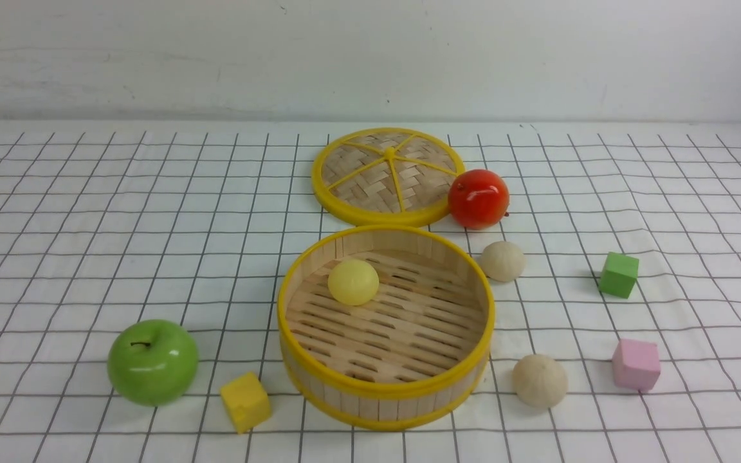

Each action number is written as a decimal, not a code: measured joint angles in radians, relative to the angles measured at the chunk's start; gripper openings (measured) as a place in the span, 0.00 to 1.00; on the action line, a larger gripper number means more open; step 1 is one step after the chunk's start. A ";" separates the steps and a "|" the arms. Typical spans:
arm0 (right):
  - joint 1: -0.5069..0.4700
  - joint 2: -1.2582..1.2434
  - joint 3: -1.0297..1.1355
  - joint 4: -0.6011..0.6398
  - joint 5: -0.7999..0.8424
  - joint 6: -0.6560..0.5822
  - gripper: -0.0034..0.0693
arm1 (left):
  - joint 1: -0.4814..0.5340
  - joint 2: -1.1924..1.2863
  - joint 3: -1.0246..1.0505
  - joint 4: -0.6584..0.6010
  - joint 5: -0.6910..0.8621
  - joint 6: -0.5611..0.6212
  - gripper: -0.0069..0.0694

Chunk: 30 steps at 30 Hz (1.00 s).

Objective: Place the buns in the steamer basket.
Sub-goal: Use the right arm to grab a steamed stuffed bun

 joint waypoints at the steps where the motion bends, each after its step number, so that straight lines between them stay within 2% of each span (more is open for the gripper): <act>1: 0.023 0.038 -0.009 0.008 0.035 0.001 0.38 | 0.000 0.000 0.000 0.000 0.000 0.000 0.20; 5: 0.162 0.257 -0.133 0.017 0.245 0.000 0.38 | 0.000 0.000 0.000 0.000 0.000 0.000 0.20; 11: 0.263 0.522 -0.267 0.048 0.427 -0.010 0.38 | 0.000 0.000 0.000 0.000 0.000 0.000 0.21; 22: 0.293 0.784 -0.291 0.062 0.309 -0.010 0.38 | 0.000 0.000 0.000 0.000 0.000 0.001 0.21; 27: 0.293 0.847 -0.296 0.006 0.266 -0.011 0.37 | 0.000 0.000 0.000 0.000 0.000 0.002 0.21; 30: 0.293 0.852 -0.302 -0.025 0.263 -0.011 0.33 | 0.000 0.000 0.000 0.000 0.000 0.002 0.22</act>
